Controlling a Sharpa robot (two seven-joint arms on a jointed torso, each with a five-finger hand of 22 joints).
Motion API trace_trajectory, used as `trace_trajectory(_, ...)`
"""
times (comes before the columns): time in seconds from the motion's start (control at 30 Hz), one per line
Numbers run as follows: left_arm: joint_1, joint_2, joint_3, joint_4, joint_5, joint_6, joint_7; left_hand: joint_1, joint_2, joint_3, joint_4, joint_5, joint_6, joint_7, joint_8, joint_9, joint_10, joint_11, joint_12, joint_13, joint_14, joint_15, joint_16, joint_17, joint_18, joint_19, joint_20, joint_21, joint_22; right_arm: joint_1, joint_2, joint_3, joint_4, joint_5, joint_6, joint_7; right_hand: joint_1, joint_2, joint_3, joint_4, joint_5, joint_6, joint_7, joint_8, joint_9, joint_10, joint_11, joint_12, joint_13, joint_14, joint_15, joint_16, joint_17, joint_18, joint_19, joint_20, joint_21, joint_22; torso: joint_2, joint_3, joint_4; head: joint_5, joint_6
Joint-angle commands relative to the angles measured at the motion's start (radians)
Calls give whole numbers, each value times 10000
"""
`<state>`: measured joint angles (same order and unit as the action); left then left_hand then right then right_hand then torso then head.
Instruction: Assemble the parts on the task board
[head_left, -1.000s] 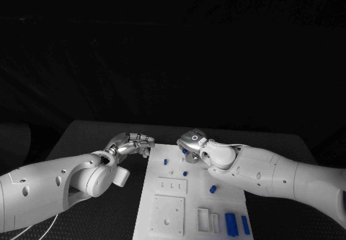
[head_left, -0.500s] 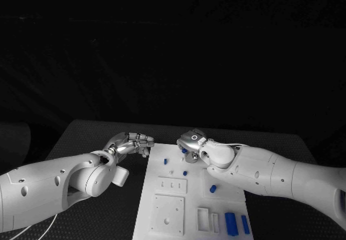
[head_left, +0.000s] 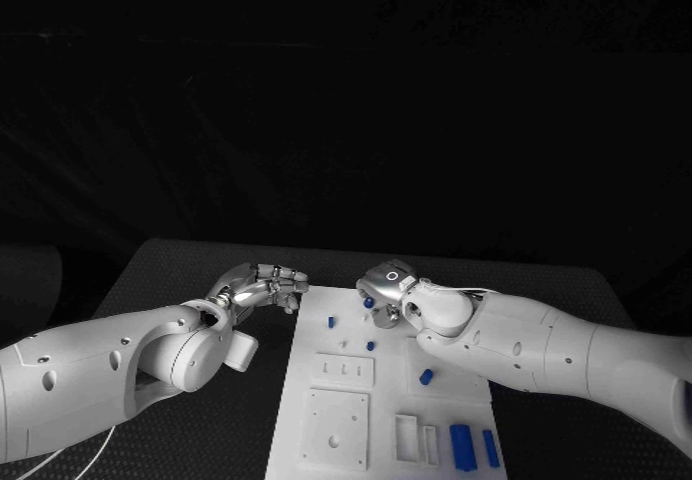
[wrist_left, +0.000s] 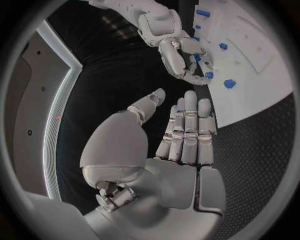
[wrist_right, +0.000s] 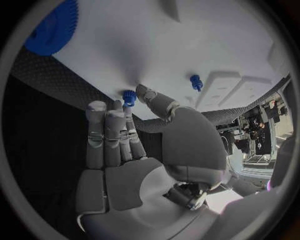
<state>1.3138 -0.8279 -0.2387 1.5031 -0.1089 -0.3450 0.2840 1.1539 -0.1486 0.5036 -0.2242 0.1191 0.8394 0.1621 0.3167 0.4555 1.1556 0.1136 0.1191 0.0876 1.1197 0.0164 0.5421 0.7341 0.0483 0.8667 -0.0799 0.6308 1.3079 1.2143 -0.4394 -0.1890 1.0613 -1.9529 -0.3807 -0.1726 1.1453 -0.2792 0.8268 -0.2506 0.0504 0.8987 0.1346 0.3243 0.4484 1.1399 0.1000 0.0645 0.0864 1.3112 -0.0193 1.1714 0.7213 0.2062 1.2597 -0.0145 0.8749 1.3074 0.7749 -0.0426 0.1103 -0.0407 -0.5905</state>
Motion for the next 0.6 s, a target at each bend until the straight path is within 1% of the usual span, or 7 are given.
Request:
trace_trajectory(0.03,21,1,10,-5,-15,110,50,-99,13,78,-4,-33,-74,6,-68,10,-68,30,-46,-14,-29,10,-49,19,161,-76,-21,70,160,-3,-173,1,172,85,-459,57,34,-67,29,93,-21,-45,19,-33,-7,-37,7,25,-21,-14,71,-19,-25,541,-35,70,-44,93,-2,5,-3,-26,27)
trace_trajectory(0.17,26,-29,10,-33,-15,92,64,-98,13,80,-6,-32,-76,6,-69,11,-70,30,-48,-14,-29,11,-51,21,162,-77,-20,71,159,21,-578,100,689,281,-834,91,74,-110,89,132,-21,-18,32,-7,-3,23,26,54,-34,-16,88,-14,-52,552,-32,78,-56,86,-9,15,-40,-18,83)
trace_trajectory(0.2,34,-41,10,-45,-15,89,71,-97,12,81,-6,-32,-76,6,-69,11,-69,30,-49,-14,-29,11,-52,22,162,-77,-20,72,159,23,-681,210,841,351,-868,103,74,-124,94,141,-21,-16,44,-4,-3,41,38,60,-37,-15,99,-11,-58,555,-30,80,-56,85,-12,18,-51,-16,104)
trace_trajectory(0.23,36,-45,10,-56,-15,91,75,-97,12,81,-6,-32,-76,6,-69,11,-69,30,-49,-14,-29,11,-52,22,162,-77,-20,72,159,34,-905,410,1154,535,-956,135,64,-132,91,151,-22,-11,48,0,-3,57,42,66,-38,-15,103,-8,-62,555,-28,82,-56,85,-13,23,-70,-7,130)
trace_trajectory(0.37,44,-48,10,-148,-15,109,108,-98,12,82,-7,-32,-75,6,-68,13,-66,31,-49,-14,-29,11,-54,24,162,-78,-20,74,159,179,-1596,775,2034,1030,-985,202,-22,-150,34,208,-22,17,90,26,1,189,84,116,-31,-16,142,15,-81,556,-12,90,-47,91,-37,52,-164,14,239)
trace_trajectory(0.5,43,-9,10,-290,-19,129,137,-103,16,85,-7,-34,-60,13,-59,20,-23,35,-30,-3,-28,13,-60,33,163,-82,-18,80,158,299,-2238,916,2694,1468,-798,243,-77,-151,-38,233,-23,43,122,50,6,361,68,183,0,-22,127,45,-94,556,1,85,-37,97,-77,86,-260,24,306)
trace_trajectory(0.6,41,1,8,-396,-62,147,163,-104,25,94,-19,-36,-36,40,-46,35,90,40,22,27,-27,17,-77,55,167,-92,-15,99,156,364,-2832,948,3247,1852,-685,328,-272,-161,-275,288,-21,125,156,111,29,909,-121,453,168,-24,-45,92,-107,556,19,73,-5,119,-119,104,-348,8,341)
